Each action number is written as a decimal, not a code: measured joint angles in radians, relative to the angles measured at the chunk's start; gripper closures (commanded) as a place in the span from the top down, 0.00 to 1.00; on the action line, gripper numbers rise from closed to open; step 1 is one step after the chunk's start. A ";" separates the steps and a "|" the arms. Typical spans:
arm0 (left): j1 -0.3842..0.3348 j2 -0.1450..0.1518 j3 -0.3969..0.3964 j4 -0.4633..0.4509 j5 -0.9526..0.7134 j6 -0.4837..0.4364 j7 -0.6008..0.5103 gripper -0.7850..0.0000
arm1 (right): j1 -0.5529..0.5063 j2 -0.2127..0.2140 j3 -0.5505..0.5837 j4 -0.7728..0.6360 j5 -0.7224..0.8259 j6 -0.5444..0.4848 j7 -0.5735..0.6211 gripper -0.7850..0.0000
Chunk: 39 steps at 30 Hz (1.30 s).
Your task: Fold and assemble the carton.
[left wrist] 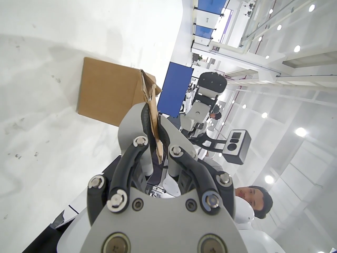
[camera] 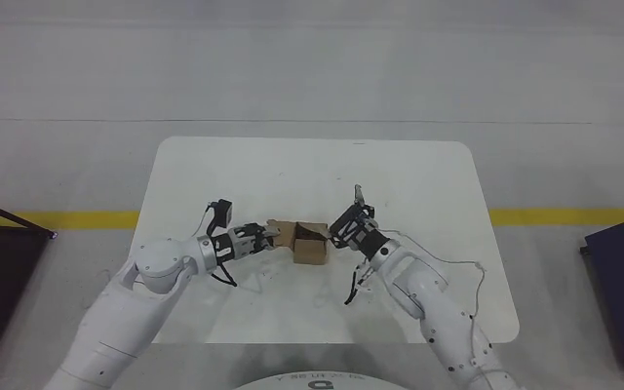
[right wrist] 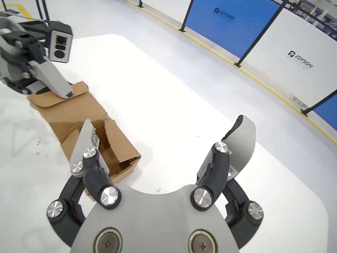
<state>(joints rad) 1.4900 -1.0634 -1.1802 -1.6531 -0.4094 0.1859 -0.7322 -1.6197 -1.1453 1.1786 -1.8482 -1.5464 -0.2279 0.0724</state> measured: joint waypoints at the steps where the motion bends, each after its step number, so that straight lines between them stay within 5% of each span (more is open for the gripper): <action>1: 0.000 0.000 0.001 -0.001 0.001 0.000 -0.001 0.00 | 0.010 -0.002 -0.004 0.010 0.011 0.008 0.008 1.00; 15: 0.007 0.000 0.003 -0.006 -0.003 -0.006 0.005 0.00 | 0.198 -0.053 -0.189 0.246 -0.035 0.078 0.104 1.00; 26: 0.008 0.001 -0.001 -0.009 -0.006 -0.011 0.007 0.00 | 0.147 -0.050 -0.128 0.184 0.011 0.124 -0.002 1.00; 28: 0.008 0.001 -0.003 -0.011 -0.007 -0.013 0.007 0.45 | 0.105 -0.042 -0.076 0.155 0.034 0.147 -0.039 1.00; 29: 0.009 0.001 -0.004 -0.013 -0.008 -0.015 0.007 1.00 | 0.087 -0.039 -0.052 0.147 0.047 0.153 -0.052 1.00; 39: 0.029 0.004 -0.044 -0.034 -0.026 -0.104 0.022 1.00 | 0.024 -0.026 0.042 0.202 0.064 0.138 -0.051 1.00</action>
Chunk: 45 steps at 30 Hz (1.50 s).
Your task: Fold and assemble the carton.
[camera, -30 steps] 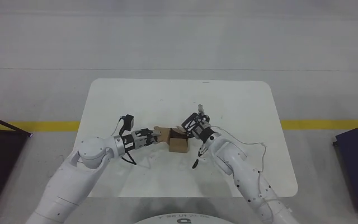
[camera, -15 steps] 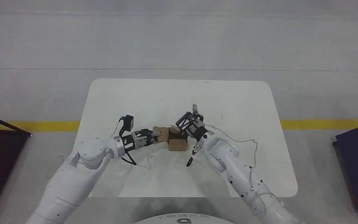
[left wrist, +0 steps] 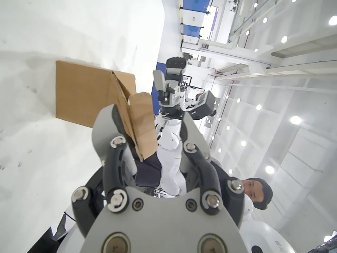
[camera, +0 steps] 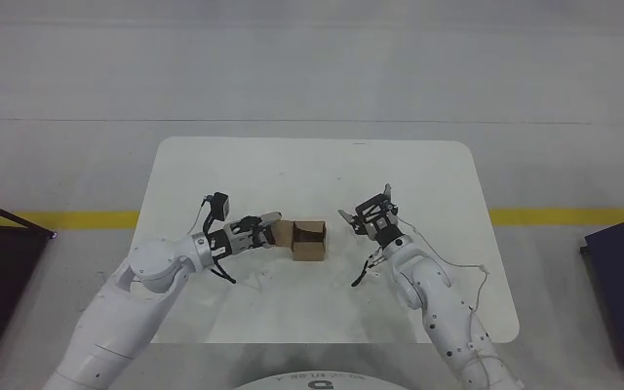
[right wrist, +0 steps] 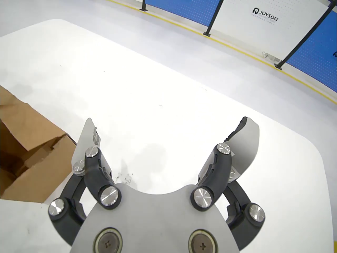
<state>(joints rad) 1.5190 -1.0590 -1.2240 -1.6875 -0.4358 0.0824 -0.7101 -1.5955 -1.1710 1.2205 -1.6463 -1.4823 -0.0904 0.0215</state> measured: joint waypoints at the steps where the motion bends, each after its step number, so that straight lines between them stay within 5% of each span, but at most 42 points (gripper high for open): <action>1: 0.009 0.001 -0.012 -0.002 -0.003 -0.012 0.004 1.00 | 0.001 -0.001 -0.006 0.007 -0.002 -0.002 0.000 1.00; 10: 0.084 0.014 -0.062 0.056 0.017 0.000 -0.002 1.00 | 0.028 -0.014 -0.061 0.064 -0.022 0.007 -0.001 1.00; 19: -0.012 -0.001 0.046 0.139 0.086 0.087 -0.026 1.00 | 0.054 -0.023 -0.095 0.077 -0.044 0.014 0.010 1.00; 30: -0.107 -0.016 0.122 0.142 0.136 0.073 -0.045 1.00 | 0.068 -0.033 -0.121 0.078 -0.055 0.016 0.013 1.00; 40: -0.138 -0.025 0.166 0.164 0.163 0.089 -0.036 1.00 | 0.070 -0.038 -0.129 0.067 -0.060 0.016 0.018 1.00; 45: -0.111 -0.025 0.118 0.187 0.063 0.068 -0.006 1.00 | 0.061 -0.038 -0.113 0.046 -0.050 0.034 -0.005 1.00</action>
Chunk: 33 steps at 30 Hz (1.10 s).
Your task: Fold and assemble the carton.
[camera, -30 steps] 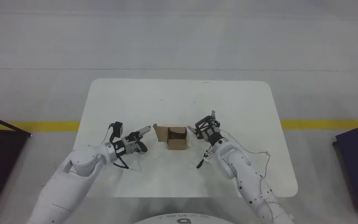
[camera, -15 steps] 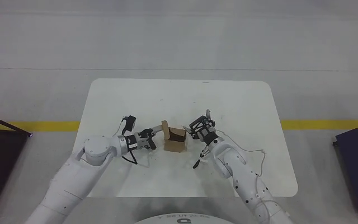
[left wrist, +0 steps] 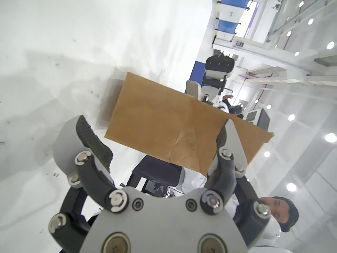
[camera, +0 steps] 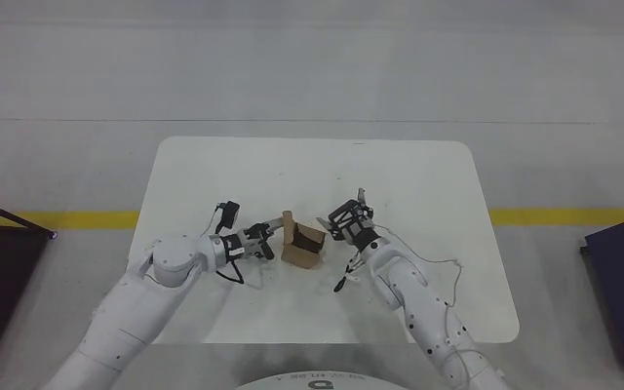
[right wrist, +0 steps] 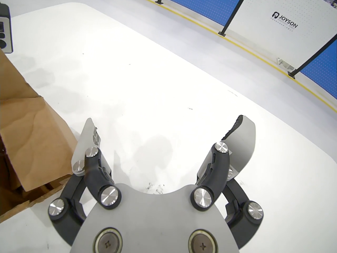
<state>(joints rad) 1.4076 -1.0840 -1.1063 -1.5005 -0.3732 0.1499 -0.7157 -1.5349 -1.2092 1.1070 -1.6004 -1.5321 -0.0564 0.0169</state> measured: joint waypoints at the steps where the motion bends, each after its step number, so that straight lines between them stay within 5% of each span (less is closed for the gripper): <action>1: 0.008 0.001 -0.015 0.004 -0.021 -0.012 0.005 1.00 | -0.004 0.000 0.007 -0.004 0.008 0.005 -0.009 1.00; 8: 0.057 0.016 -0.109 -0.027 -0.005 -0.155 0.052 1.00 | -0.065 0.006 0.065 -0.029 0.088 0.000 -0.078 1.00; 15: 0.054 0.037 -0.137 -0.110 0.435 -0.308 0.140 1.00 | -0.173 0.018 0.107 -0.077 0.110 -0.050 -0.114 1.00; 26: 0.053 0.037 -0.137 -0.110 0.409 -0.301 0.143 1.00 | -0.200 0.021 0.118 -0.099 0.110 -0.056 -0.126 1.00; 33: 0.103 0.060 -0.190 -0.149 0.747 -0.258 0.206 1.00 | -0.195 0.017 0.102 -0.054 0.116 -0.051 -0.119 1.00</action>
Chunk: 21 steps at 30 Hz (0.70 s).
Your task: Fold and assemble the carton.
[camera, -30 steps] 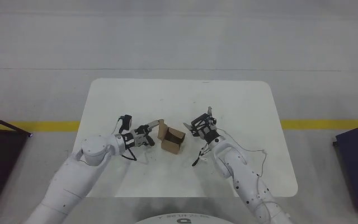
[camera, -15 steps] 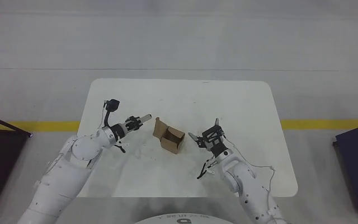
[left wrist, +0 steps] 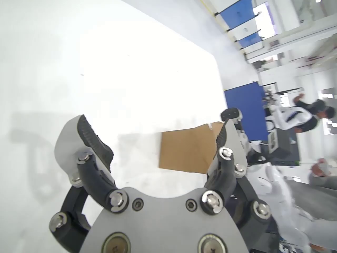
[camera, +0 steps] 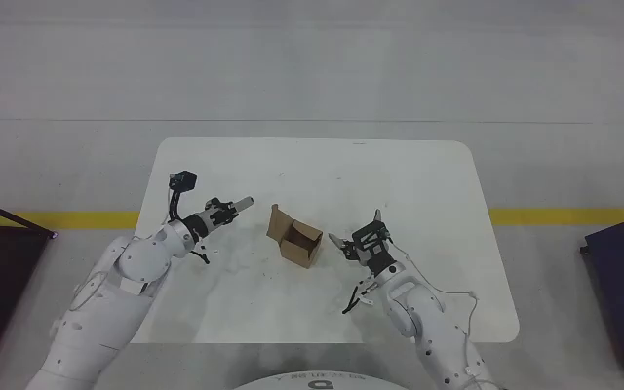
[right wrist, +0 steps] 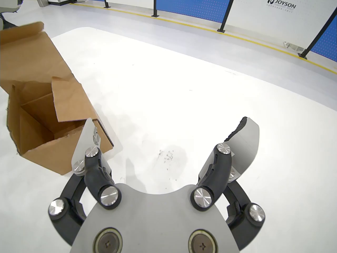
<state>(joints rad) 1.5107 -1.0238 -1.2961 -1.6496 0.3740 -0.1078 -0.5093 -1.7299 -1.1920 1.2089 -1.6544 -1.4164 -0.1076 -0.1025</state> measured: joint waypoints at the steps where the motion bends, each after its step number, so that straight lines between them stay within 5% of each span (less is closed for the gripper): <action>1: 0.010 0.003 -0.002 -0.005 0.048 0.005 -0.001 1.00 | 0.004 -0.001 -0.005 0.010 -0.001 0.000 0.004 1.00; 5: 0.025 0.004 0.017 0.005 0.142 0.002 -0.017 1.00 | 0.034 -0.008 -0.034 0.052 -0.005 0.002 0.017 1.00; 15: -0.081 -0.030 0.181 0.086 0.149 -0.022 -0.045 1.00 | 0.140 -0.030 -0.123 0.091 -0.068 0.052 0.071 1.00; 21: -0.101 -0.041 0.216 0.108 0.150 -0.024 -0.038 1.00 | 0.148 -0.033 -0.127 0.070 -0.091 0.071 0.098 1.00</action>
<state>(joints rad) 1.4096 -1.0643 -1.0801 -1.5416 0.5243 -0.1314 -0.5477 -1.5815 -1.2248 1.0821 -1.5839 -1.5074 -0.0364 -0.0047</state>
